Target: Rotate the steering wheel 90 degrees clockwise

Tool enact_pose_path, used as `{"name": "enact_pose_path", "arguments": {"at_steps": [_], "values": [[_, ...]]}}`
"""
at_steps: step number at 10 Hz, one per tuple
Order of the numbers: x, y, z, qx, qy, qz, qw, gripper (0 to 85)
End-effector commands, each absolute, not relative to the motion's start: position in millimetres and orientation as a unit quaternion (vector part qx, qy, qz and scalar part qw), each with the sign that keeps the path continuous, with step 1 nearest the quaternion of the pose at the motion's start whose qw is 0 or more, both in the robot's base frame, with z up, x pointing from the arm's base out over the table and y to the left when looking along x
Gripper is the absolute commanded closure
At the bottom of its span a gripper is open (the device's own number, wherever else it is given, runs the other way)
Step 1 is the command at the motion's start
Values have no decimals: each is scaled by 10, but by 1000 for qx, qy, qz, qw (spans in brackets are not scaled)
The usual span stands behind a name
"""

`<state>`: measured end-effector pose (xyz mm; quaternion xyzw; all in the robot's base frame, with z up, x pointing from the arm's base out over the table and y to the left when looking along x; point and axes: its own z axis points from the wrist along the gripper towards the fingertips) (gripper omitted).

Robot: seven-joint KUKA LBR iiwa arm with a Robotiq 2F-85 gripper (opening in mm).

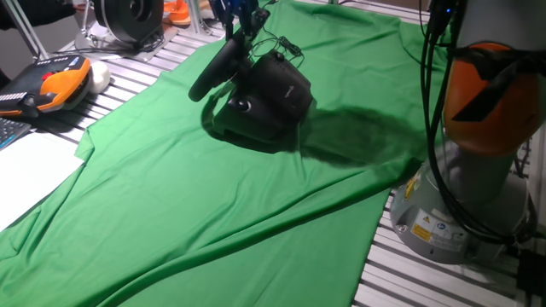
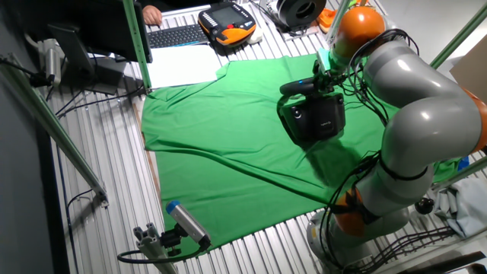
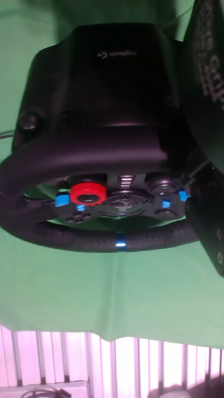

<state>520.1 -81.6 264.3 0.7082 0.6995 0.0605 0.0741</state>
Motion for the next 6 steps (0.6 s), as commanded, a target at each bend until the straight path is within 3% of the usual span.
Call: {"name": "enact_pose_path", "arguments": {"at_steps": [1,6], "values": [[5193,-788,2632,710,697,63,76,680],[5164,-665,2625,715,690,63,86,680]]}}
